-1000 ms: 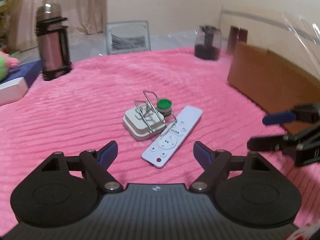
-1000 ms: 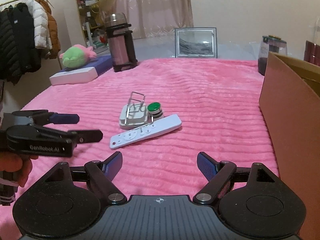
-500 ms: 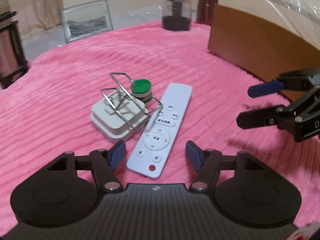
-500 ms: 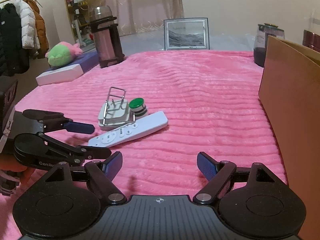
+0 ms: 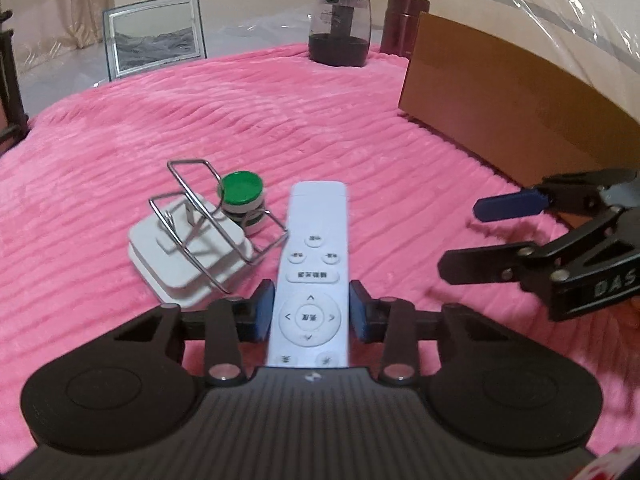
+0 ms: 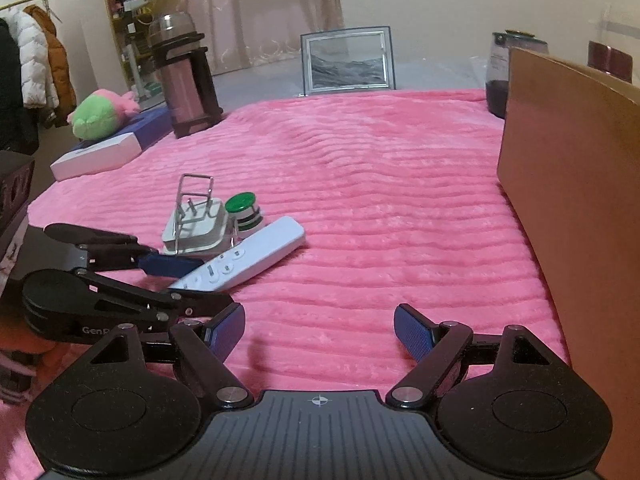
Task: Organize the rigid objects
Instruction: 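Lower both tools toward the white remote and wire-stand charger, then grasp the white remote with the left tool while the right tool reaches the wire stand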
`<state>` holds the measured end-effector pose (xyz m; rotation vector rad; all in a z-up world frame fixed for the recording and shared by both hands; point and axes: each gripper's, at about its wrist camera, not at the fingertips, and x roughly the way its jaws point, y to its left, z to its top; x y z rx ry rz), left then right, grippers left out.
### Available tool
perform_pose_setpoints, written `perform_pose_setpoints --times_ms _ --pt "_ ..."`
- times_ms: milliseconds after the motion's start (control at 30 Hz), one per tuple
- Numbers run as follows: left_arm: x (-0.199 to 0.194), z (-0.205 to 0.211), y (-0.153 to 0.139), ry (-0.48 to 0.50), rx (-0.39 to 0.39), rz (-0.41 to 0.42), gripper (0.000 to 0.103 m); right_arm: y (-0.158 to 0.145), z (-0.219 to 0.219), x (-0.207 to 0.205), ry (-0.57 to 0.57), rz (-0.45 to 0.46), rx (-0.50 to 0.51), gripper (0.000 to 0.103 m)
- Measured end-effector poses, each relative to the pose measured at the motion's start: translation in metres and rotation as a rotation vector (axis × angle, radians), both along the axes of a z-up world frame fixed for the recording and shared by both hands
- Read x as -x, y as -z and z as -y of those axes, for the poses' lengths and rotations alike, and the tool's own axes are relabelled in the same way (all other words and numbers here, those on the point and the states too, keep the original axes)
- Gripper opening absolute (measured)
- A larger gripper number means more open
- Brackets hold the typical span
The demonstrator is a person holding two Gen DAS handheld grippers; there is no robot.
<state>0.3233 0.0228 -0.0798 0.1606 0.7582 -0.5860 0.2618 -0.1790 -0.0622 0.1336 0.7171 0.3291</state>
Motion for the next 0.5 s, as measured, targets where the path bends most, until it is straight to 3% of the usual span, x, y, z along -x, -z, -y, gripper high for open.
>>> perform_pose_setpoints --times_ms 267,500 --pt "0.039 0.010 -0.002 -0.047 -0.023 0.030 0.034 -0.004 0.007 0.004 0.014 0.015 -0.016 0.079" --pt "0.026 0.021 -0.001 -0.074 -0.013 0.054 0.034 -0.012 0.010 0.006 0.024 0.036 -0.026 0.079"
